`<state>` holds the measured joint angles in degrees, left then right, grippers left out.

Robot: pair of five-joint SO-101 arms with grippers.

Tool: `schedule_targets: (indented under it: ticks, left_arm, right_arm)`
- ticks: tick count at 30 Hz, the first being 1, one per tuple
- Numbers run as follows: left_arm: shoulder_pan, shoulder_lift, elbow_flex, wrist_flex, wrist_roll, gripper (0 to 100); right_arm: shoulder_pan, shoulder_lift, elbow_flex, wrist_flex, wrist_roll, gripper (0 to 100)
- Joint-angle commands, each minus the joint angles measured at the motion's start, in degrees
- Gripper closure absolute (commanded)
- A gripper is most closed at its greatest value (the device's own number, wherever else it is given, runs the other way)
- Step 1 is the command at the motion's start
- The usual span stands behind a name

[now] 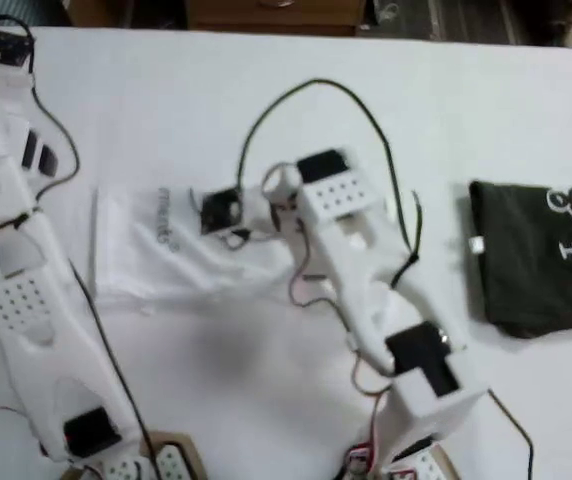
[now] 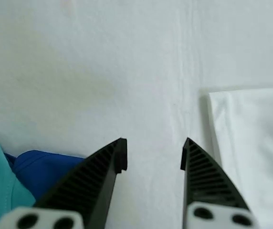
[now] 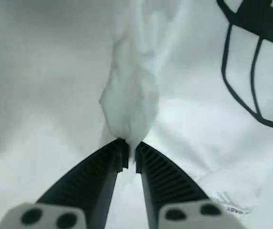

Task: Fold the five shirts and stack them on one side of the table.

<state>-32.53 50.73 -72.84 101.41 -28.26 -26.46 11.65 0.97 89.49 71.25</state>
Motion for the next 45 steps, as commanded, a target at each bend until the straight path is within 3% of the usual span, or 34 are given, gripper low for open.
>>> schedule_targets:
  ticks: [1, 14, 24, 32, 39, 45]
  left_arm:
    - [-0.4, -4.3, -1.3, 0.5, -0.3, 79]
    - [-0.3, -4.2, -1.2, 0.5, -0.4, 79]
    - [-0.3, -4.2, -1.2, 0.5, -0.4, 79]
    - [-0.2, -4.2, -1.2, 0.5, -0.4, 79]
    - [-0.2, -4.2, -1.2, 0.5, -0.4, 79]
    - [-0.3, -4.1, -1.2, 0.5, -0.4, 79]
  right_arm:
    - [0.5, 4.1, -5.1, -1.2, 0.5, 97.8]
    - [0.6, 23.0, -33.4, 5.6, 2.5, 97.8]
    - [0.6, 29.5, -37.3, 5.7, 2.2, 97.6]
    - [1.8, 28.7, -41.1, 5.4, -0.7, 83.0]
    - [4.1, 28.2, -44.0, 7.0, -4.3, 86.5]
    - [2.9, 22.6, -37.6, 7.3, -11.4, 98.0]
